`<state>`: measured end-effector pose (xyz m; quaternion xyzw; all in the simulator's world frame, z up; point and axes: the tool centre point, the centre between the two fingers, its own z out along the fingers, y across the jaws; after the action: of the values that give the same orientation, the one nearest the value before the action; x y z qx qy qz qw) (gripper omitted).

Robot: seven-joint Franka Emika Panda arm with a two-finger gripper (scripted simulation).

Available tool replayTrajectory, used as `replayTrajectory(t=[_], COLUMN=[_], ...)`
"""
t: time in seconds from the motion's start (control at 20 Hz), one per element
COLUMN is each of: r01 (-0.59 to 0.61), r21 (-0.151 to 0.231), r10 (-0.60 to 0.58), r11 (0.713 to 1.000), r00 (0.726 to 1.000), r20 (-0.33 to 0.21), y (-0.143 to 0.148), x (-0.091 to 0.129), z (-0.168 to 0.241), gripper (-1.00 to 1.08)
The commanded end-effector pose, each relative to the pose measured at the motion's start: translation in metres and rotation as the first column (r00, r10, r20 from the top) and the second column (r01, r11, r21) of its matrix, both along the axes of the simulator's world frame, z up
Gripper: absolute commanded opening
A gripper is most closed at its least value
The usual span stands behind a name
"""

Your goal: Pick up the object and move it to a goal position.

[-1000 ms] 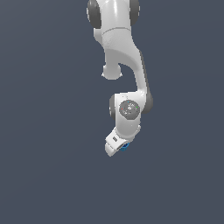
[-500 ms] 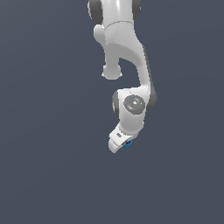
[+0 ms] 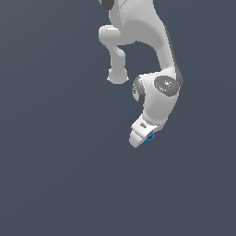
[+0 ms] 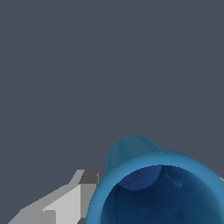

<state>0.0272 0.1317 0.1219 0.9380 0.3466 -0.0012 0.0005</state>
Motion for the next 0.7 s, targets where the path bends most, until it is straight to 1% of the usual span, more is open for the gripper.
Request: replayTrajectory(t=[0.0,0.35,0.65], r01=[-0.001,-0.001,0.000], r21=[0.000,0.000,0.001], r10=[0.001,0.001,0.000], r11=[1.000,1.000,1.000], r00=[1.000,1.000,1.000], r20=[0.002,0.002,0.002], y=[0.020,0.066,0.087], x=[-0.010,-0.031,-0.040], z=[0.022,0.073,0.096], gripper=[-1.00,-1.00,-1.00])
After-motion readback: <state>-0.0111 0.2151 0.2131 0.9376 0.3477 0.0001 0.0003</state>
